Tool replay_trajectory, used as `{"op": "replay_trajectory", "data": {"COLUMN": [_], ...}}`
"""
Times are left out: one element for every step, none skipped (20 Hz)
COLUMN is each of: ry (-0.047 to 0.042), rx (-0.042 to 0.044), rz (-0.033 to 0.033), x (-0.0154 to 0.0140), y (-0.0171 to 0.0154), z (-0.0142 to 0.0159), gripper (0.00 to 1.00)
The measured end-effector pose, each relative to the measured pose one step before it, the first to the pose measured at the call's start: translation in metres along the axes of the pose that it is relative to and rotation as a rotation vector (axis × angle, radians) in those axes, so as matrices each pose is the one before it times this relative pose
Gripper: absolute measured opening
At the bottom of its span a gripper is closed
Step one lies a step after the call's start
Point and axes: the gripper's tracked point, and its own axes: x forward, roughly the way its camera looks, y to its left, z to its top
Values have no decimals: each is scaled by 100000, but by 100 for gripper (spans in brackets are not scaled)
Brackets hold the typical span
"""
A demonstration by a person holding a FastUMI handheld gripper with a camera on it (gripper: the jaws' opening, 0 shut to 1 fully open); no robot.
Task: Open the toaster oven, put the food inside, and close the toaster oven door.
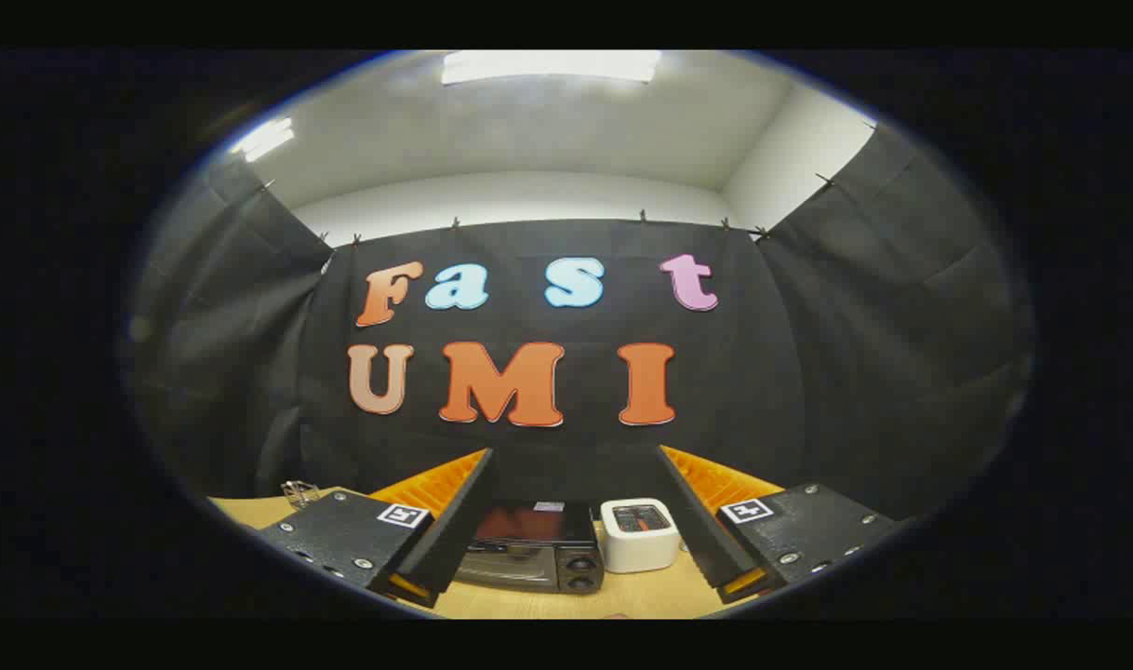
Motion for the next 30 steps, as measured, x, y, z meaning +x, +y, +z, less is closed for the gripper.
{"op": "replay_trajectory", "data": {"ry": [-289, -514, -533, -295, -29, 193, 234, 544, 770, 1017, 965, 655, 587, 617, 820, 1237, 1567, 1729, 1757, 1758, 1977, 1722, 1690, 1909, 1988, 2444, 2257, 2634, 3391, 2782], "rx": [-388, -734, -1045, -1135, -619, 53, 641, 669, 514, 294, 210, 396, 378, 313, 306, 158, 17, -149, -113, -203, -152, -282, -49, 68, 186, 545, 1395, 2505, 2136, 1684], "rz": [687, 374, -340, -503, -354, 214, 325, 535, 469, 239, 85, -57, -78, -214, -218, 4, 148, 128, -51, 202, 257, 776, 647, 828, 1017, 1230, 1402, 1563, 2994, 2438], "x": [-98, -104, -83, 120, 114, 35, -50, 90, 44, 77, 183, 122, 138, 108, 147, 179, 236, 241, 278, 329, 337, 412, 650, 627, 578, 667, 736, 832, 836, 859], "y": [228, 141, -76, 11, 59, 116, -16, 13, -18, 5, 96, 69, 56, 1, -7, 72, 217, 144, 115, 277, 363, 410, 492, 459, 668, 716, 775, 1025, 1161, 1155], "z": [-39, -88, -67, -10, -156, -86, -82, -107, -209, -291, -446, -276, -194, -291, -417, -487, -788, -737, -870, -788, -807, -751, -861, -796, -994, -955, -1162, -1236, -1519, -1299], "gripper": [98, 98, 98, 98, 98, 98, 98, 98, 98, 98, 98, 98, 98, 98, 98, 98, 98, 98, 98, 98, 98, 98, 98, 98, 98, 98, 98, 98, 98, 98]}}
